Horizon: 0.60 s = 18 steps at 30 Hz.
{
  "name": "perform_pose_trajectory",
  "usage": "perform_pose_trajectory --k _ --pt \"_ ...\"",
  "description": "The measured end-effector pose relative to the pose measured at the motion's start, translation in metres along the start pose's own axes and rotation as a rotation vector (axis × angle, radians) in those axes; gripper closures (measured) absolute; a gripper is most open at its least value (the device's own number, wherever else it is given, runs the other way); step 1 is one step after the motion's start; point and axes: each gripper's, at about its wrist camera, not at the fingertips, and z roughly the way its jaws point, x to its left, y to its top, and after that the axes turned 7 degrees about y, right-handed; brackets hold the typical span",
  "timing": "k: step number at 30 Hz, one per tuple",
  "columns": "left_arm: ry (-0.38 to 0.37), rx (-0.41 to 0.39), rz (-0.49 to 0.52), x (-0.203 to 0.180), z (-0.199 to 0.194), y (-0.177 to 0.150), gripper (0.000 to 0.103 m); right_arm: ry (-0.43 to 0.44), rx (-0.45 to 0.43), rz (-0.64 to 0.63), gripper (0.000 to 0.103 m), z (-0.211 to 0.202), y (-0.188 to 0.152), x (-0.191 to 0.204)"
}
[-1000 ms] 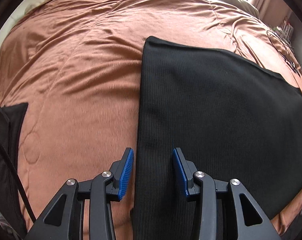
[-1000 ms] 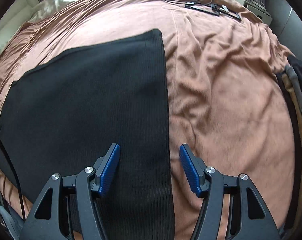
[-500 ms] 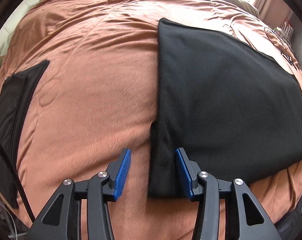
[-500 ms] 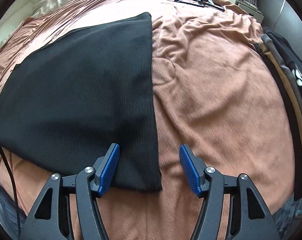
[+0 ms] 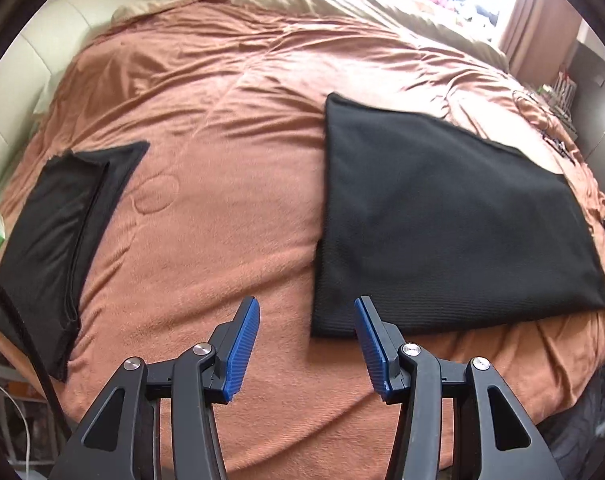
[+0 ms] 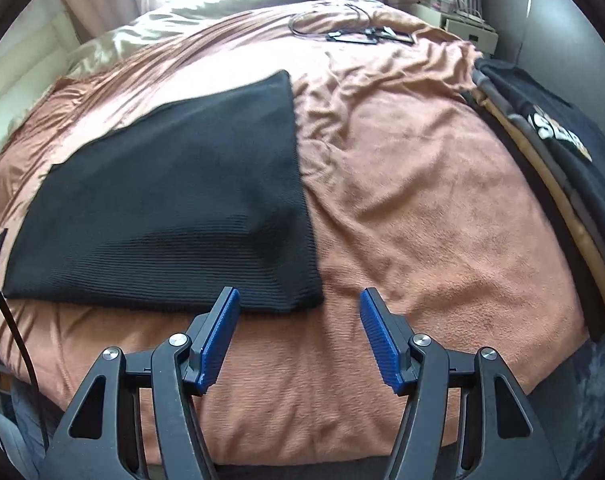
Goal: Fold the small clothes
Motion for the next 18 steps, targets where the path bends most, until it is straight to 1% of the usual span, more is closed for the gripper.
perform_pose_trajectory --k 5,10,15,18 --pt "-0.038 -0.024 0.030 -0.025 -0.011 0.006 0.052 0.045 -0.030 -0.025 0.043 -0.014 0.000 0.018" --pt "-0.073 -0.028 0.050 -0.053 -0.013 0.006 0.052 0.081 -0.043 -0.036 0.043 -0.014 0.001 0.027" --pt "-0.118 -0.012 0.070 -0.085 -0.001 0.006 0.052 0.122 -0.040 -0.032 0.043 0.008 0.006 0.039" --pt "-0.143 0.005 0.075 -0.102 0.008 0.005 0.052 0.147 -0.024 -0.053 0.043 0.023 0.007 0.056"
